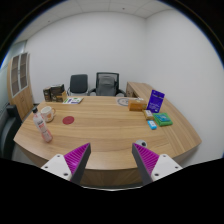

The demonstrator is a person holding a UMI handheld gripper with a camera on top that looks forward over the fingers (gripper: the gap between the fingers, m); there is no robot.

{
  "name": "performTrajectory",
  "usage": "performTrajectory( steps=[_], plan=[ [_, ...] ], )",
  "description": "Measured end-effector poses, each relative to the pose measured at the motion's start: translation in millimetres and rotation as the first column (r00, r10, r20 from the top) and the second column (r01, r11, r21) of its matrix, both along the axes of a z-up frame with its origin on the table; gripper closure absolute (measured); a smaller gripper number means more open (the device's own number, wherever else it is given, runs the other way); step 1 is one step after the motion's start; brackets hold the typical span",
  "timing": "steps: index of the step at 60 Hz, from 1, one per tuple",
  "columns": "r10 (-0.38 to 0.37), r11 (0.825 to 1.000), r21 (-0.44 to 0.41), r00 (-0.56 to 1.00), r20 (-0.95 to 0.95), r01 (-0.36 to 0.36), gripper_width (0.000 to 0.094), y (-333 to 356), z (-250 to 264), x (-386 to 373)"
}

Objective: Pour water

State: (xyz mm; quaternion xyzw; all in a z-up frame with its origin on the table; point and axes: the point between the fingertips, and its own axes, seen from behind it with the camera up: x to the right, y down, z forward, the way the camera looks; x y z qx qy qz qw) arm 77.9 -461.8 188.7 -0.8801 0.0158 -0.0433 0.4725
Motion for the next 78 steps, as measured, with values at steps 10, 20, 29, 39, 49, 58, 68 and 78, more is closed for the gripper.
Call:
performTrajectory(
  steps=[10,20,29,39,49,58,68,78],
  plan=[
    [0.025,1.000,-0.019,1.000,-0.007,-0.025,0.0076,-7,-20,-24],
    [0.084,0.995,-0.051,0.996,-0.012,-0.084,0.0081,-15,-49,-82],
    [0.147,0.987,-0.066,0.988,-0.036,-0.149,0.0081,-14,-73,-168],
    [0.195,0.981,-0.007,0.980,-0.026,-0.195,0.0075,17,-81,-266],
    [0.177,0.982,0.069,0.982,-0.059,-0.173,0.0075,77,-88,-344],
    [0.117,0.987,0.114,0.992,-0.053,-0.110,0.0084,140,-105,-368],
    [0.063,0.986,0.154,0.998,-0.020,-0.060,0.0295,186,-125,-363],
    [0.045,0.985,0.170,0.999,-0.009,-0.042,0.0553,194,-127,-357]
  ],
)
